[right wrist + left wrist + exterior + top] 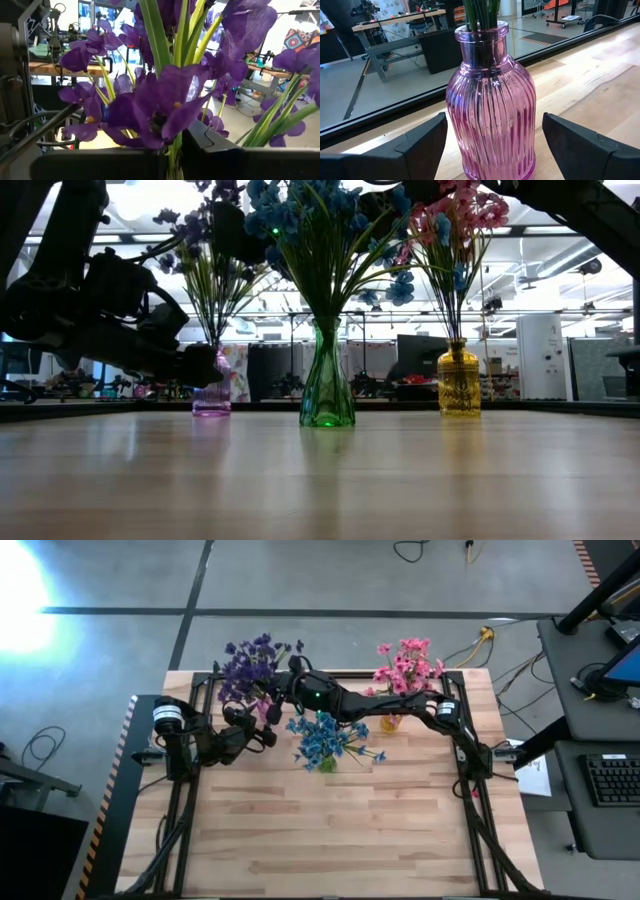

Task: Sort flowers into vase by color
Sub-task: Put the violet flowers into the violet vase

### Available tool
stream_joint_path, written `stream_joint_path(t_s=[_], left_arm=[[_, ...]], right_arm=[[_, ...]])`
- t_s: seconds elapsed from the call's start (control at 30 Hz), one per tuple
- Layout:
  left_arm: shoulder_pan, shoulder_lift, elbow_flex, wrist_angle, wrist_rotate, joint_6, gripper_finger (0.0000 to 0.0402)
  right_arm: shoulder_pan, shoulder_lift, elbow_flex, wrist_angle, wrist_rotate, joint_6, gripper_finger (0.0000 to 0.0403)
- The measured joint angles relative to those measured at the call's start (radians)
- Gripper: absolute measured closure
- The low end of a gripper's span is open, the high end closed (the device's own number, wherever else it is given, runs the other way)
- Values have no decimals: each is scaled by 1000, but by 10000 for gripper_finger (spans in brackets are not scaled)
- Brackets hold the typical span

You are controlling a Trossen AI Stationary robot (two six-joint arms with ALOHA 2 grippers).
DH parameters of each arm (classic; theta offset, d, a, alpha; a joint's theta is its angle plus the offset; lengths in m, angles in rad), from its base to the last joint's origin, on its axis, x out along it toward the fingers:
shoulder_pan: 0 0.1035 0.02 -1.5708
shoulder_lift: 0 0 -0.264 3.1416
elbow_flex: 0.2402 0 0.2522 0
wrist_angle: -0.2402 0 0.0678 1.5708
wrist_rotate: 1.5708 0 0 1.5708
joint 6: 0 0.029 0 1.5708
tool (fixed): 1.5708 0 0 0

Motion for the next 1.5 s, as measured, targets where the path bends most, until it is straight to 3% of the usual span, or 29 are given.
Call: stream_joint_path(t_s=[0.67, 1.17, 1.5], left_arm=[[0, 0, 0, 0, 0, 0, 92], [0, 0, 0, 0, -1, 0, 92], [0, 0, 0, -1, -1, 0, 92]], right_arm=[[1, 0, 0, -66, 2, 15, 380], [1, -13, 0, -87, 2, 29, 229], [1, -57, 0, -157, 2, 25, 198]])
